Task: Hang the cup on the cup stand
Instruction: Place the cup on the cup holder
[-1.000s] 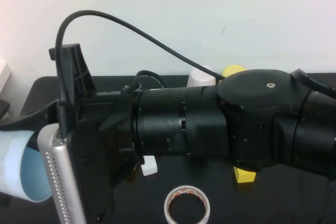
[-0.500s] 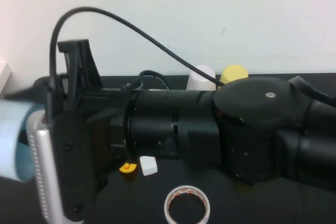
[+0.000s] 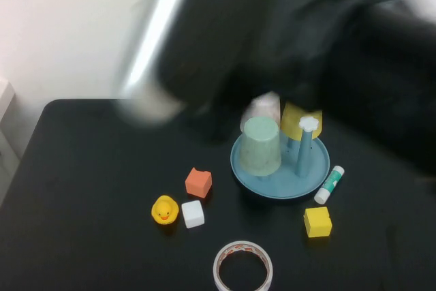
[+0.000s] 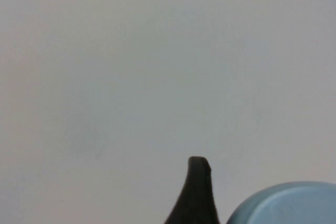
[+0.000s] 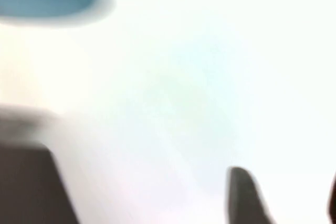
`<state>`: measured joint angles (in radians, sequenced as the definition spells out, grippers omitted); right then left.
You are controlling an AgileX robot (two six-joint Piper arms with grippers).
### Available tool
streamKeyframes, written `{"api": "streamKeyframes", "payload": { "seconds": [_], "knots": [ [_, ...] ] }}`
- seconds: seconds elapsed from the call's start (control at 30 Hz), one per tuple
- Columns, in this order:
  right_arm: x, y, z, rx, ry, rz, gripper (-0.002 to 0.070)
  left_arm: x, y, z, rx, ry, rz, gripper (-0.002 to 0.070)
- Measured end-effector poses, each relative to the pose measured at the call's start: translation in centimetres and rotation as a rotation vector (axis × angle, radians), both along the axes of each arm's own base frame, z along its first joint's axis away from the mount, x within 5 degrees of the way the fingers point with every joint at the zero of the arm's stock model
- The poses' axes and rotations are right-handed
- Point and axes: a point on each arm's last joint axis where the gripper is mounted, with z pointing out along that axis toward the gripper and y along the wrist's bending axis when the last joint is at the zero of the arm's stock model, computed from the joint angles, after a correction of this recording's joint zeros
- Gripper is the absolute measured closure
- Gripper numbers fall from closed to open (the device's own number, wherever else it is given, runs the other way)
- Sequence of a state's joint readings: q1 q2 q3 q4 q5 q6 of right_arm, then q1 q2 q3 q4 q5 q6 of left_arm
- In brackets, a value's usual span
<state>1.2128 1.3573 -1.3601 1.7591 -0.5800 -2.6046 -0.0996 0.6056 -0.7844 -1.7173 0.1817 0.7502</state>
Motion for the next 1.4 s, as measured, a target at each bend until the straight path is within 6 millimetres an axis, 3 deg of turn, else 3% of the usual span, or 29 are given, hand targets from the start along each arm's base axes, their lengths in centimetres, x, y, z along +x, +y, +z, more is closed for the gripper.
{"api": "streamKeyframes", "payload": {
  "seconds": [0.13, 0.23, 0.47, 0.63, 0.77, 0.9, 1.07, 1.23, 1.4],
  "knots": [
    [-1.2, -4.3, 1.3, -0.004, 0.024, -0.227, 0.0531, 2.7, -1.8, 1.7, 0.309, -0.110, -0.082, 0.0135],
    [-2.2, -7.3, 1.3, -0.020, 0.036, -0.321, 0.0634, 5.2, -3.3, 2.3, 0.468, -0.178, -0.193, 0.0135],
    [-4.9, -13.4, -0.6, 0.042, 0.100, -0.348, 0.0675, 11.3, -6.1, 2.4, 0.825, -0.445, -0.372, 0.0136],
    [-6.4, -16.6, -4.0, 0.146, 0.170, -0.231, 0.0677, 14.8, -10.6, 0.8, 0.920, -0.563, -0.511, 0.0136],
    [-7.6, -17.2, -7.4, 0.253, 0.268, -0.049, 0.0678, 17.1, -15.4, -1.4, 1.000, -0.548, -0.522, 0.0136],
    [-9.1, -16.2, -11.1, 0.275, 0.384, 0.174, 0.0678, 18.7, -20.0, -4.8, 1.081, -0.501, -0.551, 0.0136],
    [-10.4, -15.2, -15.6, 0.256, 0.567, 0.290, 0.0678, 21.1, -25.1, -9.3, 1.093, -0.425, -0.645, 0.0136],
    [-10.9, -15.1, -18.4, 0.229, 0.672, 0.302, 0.0678, 24.3, -28.3, -12.4, 1.024, -0.315, -0.683, 0.0136],
    [-10.8, -15.4, -19.8, 0.200, 0.689, 0.274, 0.0678, 27.5, -30.3, -15.3, 0.948, -0.205, -0.682, 0.0136]
  ]
}}
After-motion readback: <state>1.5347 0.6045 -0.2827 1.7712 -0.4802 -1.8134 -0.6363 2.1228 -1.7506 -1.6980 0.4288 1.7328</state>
